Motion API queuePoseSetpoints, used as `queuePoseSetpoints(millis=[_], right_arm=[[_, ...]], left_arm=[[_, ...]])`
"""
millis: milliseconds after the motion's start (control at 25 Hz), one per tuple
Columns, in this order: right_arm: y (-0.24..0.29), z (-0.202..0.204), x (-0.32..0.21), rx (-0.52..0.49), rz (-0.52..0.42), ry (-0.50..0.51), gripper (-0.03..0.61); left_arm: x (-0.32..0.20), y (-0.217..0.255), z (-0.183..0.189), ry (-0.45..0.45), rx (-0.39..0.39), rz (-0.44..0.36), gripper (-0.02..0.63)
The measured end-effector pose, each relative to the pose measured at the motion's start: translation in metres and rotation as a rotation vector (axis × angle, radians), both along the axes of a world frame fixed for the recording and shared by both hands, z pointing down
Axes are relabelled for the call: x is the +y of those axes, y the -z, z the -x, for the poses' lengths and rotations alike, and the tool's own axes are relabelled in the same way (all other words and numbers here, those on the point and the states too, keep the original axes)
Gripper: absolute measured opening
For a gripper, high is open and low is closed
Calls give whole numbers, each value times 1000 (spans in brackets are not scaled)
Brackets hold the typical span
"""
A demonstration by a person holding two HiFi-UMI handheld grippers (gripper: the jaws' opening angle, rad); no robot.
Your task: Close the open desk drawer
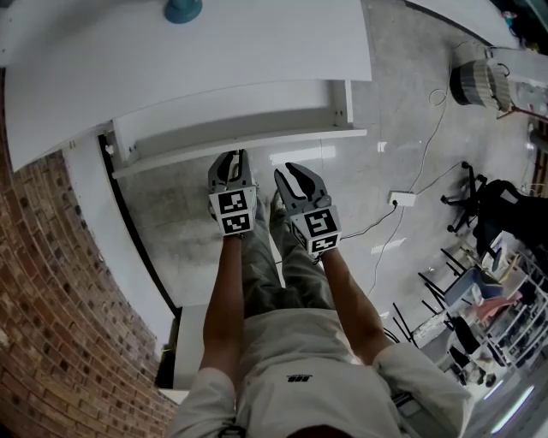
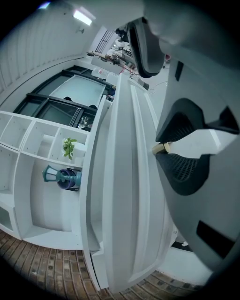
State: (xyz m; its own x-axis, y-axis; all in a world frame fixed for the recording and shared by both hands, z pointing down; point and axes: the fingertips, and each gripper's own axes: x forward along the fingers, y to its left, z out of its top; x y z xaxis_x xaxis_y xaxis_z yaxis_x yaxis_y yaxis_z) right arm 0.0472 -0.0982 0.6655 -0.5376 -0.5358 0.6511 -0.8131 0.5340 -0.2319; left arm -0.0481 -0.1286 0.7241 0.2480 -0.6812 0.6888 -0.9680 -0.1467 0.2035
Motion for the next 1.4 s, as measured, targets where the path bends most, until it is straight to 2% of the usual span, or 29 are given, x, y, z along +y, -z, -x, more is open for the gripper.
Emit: queuePoseSetpoints(millis=[1400], right_arm=[[-9, 16, -71, 15, -10, -66, 101]], left_arm=[[-69, 0, 12, -38, 19, -19, 91]])
